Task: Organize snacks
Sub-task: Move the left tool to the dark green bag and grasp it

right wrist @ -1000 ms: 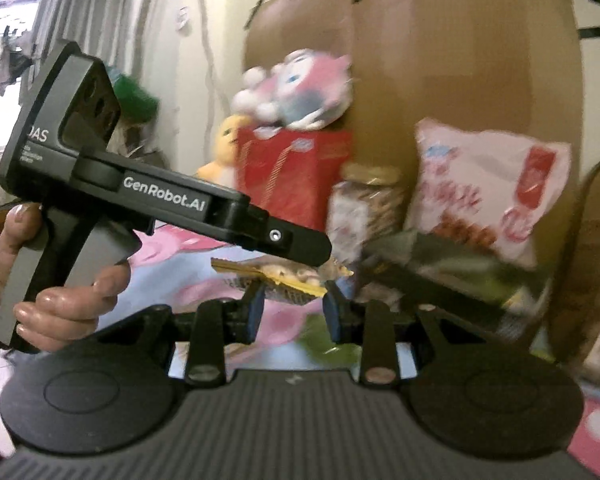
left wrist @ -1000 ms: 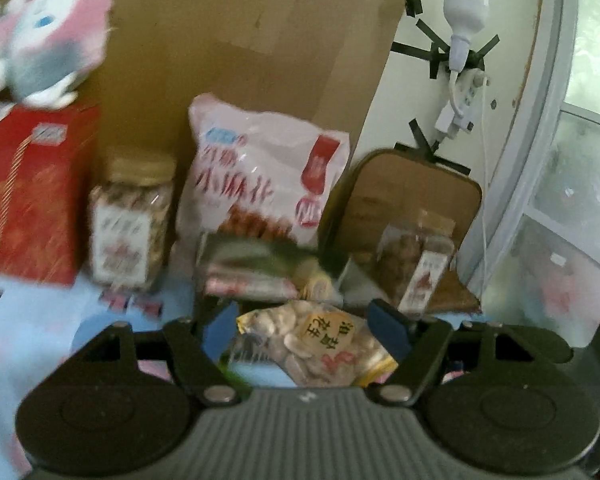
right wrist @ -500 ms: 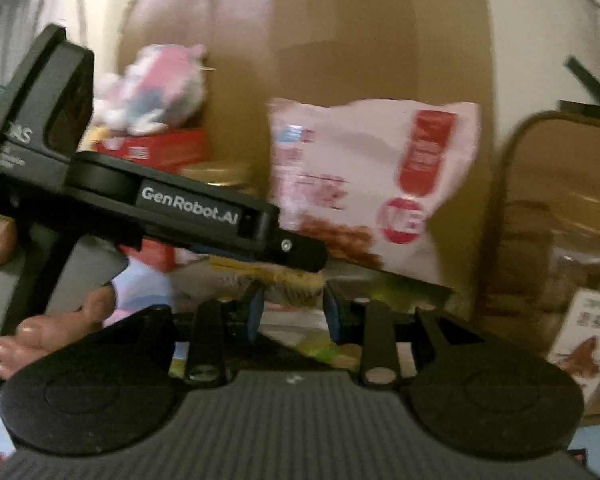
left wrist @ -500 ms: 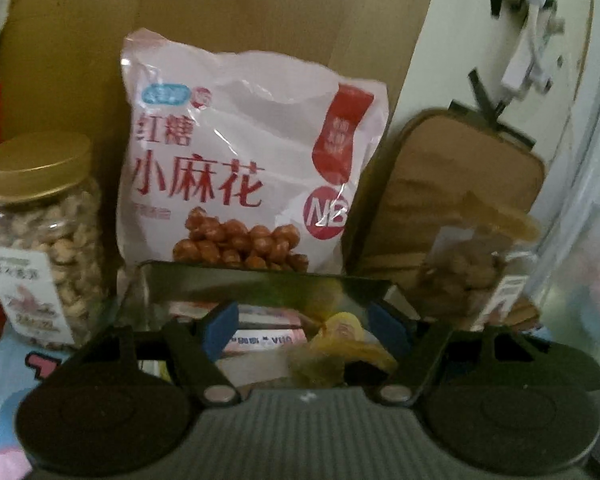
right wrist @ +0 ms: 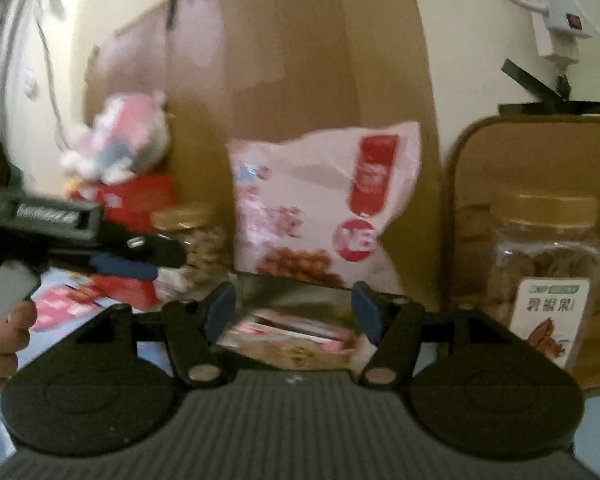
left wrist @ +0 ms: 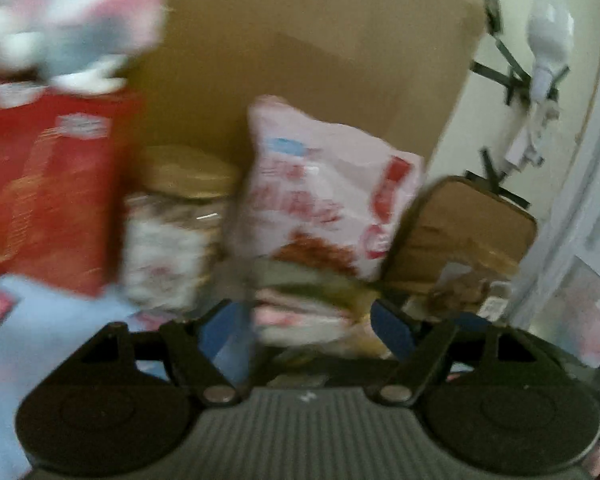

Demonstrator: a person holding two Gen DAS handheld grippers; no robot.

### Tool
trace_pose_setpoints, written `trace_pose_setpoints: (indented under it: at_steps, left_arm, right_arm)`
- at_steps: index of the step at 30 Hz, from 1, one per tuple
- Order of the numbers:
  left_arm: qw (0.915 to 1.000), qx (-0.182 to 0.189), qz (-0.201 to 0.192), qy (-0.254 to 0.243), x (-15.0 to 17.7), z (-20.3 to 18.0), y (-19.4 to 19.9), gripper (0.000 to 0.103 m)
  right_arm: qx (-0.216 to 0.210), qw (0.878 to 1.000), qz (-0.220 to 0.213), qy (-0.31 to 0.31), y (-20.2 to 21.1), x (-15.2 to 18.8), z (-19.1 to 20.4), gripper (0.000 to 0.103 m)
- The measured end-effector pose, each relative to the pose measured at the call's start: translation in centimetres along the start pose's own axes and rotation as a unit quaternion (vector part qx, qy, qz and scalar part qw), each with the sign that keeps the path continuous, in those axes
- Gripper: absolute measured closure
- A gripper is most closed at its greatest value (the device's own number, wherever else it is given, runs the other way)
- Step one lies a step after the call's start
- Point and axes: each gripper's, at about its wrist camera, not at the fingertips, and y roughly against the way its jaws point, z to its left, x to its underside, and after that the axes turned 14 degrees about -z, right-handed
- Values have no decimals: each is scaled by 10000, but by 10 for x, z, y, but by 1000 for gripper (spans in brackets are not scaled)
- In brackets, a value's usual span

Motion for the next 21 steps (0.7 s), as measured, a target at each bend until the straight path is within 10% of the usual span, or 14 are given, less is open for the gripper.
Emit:
trace_pose_setpoints:
  at_steps: [6, 15, 19, 21]
  left_arm:
    - [9970, -538, 389, 401, 42, 40, 45, 26]
    - [9949, -319, 604, 736, 63, 38, 61, 26]
    - [9956, -229, 621, 666, 67, 29, 68, 26]
    - [9955, -203, 656, 658, 68, 26, 69, 26]
  right_arm:
    - [-1101, 9882, 1045, -224, 5, 25, 42, 38]
    - [-788, 9720, 2155, -513, -47, 72, 54, 46]
    - [-765, 9711, 2212, -470, -45, 73, 59, 91]
    - [-765, 9703, 2208, -618, -36, 69, 55, 94]
